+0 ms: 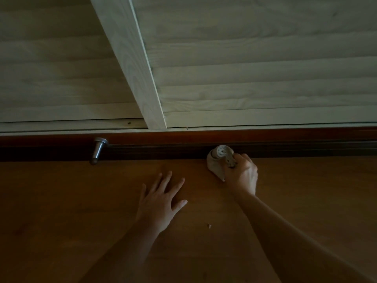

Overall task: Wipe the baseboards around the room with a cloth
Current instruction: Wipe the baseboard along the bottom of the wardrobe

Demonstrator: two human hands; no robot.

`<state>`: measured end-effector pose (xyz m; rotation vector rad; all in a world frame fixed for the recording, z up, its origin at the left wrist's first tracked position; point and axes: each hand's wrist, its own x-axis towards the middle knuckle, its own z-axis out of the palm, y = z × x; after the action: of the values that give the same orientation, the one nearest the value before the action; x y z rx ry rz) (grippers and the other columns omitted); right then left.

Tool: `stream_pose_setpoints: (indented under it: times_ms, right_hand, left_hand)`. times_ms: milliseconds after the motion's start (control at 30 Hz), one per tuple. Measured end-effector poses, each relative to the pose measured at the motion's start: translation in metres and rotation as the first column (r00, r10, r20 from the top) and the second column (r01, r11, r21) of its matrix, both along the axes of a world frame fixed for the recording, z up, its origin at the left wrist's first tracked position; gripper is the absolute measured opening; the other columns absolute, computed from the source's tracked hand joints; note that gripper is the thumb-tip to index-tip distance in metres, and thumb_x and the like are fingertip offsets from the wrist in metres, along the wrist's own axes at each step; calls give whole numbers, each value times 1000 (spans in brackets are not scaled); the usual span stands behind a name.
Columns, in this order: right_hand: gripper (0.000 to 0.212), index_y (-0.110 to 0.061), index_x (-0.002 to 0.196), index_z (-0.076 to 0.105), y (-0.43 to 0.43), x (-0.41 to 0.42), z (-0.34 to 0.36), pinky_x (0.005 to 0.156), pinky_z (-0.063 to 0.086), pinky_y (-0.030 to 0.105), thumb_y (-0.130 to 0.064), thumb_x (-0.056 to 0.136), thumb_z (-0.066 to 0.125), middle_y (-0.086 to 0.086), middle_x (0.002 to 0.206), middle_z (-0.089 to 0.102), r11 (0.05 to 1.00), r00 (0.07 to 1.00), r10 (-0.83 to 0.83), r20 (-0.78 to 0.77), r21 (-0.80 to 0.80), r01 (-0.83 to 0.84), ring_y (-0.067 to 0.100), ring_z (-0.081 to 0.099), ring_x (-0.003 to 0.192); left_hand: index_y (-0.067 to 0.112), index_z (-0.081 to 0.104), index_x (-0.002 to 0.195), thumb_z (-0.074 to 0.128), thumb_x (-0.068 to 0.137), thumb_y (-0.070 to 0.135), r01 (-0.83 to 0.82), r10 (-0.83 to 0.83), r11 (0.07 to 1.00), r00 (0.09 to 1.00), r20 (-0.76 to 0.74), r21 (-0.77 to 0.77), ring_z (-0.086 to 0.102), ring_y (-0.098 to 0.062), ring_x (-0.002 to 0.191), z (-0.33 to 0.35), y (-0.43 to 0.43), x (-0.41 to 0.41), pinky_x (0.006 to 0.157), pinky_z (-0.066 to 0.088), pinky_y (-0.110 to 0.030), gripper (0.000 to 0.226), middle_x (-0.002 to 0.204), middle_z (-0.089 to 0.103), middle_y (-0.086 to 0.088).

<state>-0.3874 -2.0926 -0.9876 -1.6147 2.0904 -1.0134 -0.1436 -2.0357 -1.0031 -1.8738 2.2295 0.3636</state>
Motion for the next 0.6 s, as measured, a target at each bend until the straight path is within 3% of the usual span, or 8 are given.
stream_pose_setpoints:
  times_ms: [133,333,467,600]
  right_hand:
    - [16,-6,89,67,6,-30,-3,66,41,33,-21,87,70,0,85,55,990,990,-143,2,7,143,24,57,78]
    - [18,-8,90,70,1,-33,3,67,50,41,-26,86,72,3,87,60,997,997,-74,12,18,73,24,57,78]
    - [19,-5,90,68,4,-29,1,69,50,42,-23,87,72,5,88,59,992,992,-127,23,1,127,25,58,80]
    - [21,-7,90,68,3,-28,2,71,51,44,-28,88,71,4,90,60,998,998,-56,30,20,56,24,58,80]
  left_hand:
    - [60,-21,142,2,83,83,-4,5,1000,1000,14,-7,-27,-16,146,-3,1,1,121,-1,-57,67,159,-30,13]
    - [62,-22,141,-1,82,83,-23,24,1000,1000,20,-20,-28,-16,145,-5,1,-3,121,-2,-57,67,158,-32,14]
    - [62,-21,143,-1,83,83,-24,24,999,999,21,-29,-28,-15,146,-5,2,-3,121,-2,-58,67,159,-31,14]
    - [60,-20,144,1,85,82,-28,28,999,1000,13,-37,-27,-15,146,-3,3,-5,121,-1,-57,66,160,-30,13]
